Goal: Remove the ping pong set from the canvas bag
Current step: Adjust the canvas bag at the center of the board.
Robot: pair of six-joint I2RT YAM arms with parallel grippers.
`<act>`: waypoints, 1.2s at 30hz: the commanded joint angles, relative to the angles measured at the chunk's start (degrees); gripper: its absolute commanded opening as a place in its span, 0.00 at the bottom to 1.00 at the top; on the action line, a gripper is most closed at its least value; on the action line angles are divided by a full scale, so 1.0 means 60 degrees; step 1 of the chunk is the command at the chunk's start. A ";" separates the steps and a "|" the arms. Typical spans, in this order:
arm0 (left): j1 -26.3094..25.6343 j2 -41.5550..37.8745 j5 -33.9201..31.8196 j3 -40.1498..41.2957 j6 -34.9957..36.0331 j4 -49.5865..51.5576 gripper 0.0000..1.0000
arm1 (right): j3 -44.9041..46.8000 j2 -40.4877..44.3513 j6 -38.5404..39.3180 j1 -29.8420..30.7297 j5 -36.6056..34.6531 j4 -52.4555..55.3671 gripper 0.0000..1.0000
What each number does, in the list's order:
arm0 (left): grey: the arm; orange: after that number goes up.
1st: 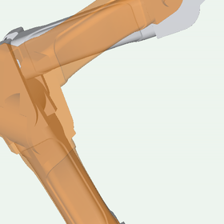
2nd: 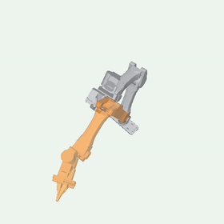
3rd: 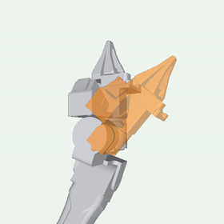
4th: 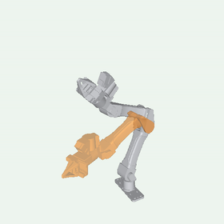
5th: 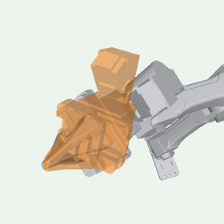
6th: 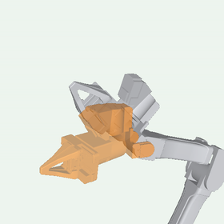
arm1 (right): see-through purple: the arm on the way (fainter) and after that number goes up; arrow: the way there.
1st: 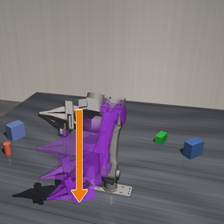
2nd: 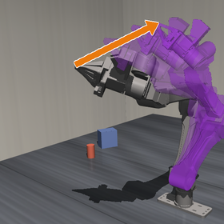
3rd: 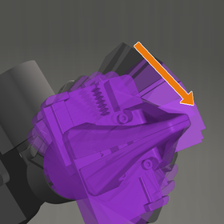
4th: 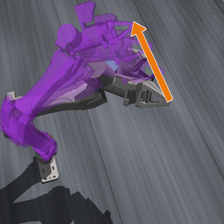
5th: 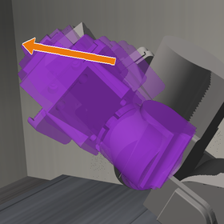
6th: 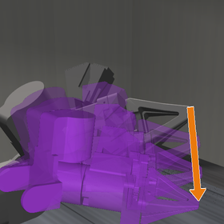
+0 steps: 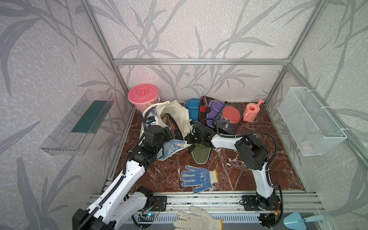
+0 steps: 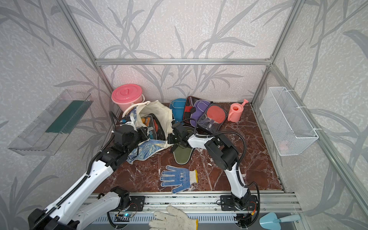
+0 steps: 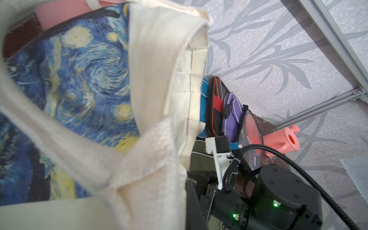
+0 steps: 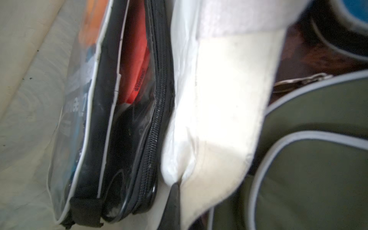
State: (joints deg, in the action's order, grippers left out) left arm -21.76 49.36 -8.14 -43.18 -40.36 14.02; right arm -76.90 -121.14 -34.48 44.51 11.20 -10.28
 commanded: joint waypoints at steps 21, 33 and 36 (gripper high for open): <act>0.0111 -0.3121 -0.2350 0.2691 -0.0451 0.1882 0.00 | -0.1142 0.2368 0.2471 0.0420 0.0477 0.2177 0.89; 0.0115 -0.3526 -0.2419 0.2757 -0.0382 0.1929 0.00 | -0.4368 -0.0998 0.1656 0.0622 0.2620 0.2230 0.97; 0.0117 -0.3515 -0.2419 0.2772 -0.0352 0.1863 0.00 | -0.4774 -0.1539 0.1481 0.0623 0.2686 0.2197 0.99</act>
State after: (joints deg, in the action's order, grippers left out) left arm -21.54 28.51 -19.51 -27.64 -42.17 22.28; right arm -102.43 -129.16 -23.99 48.38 24.75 2.57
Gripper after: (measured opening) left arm 0.047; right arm 0.984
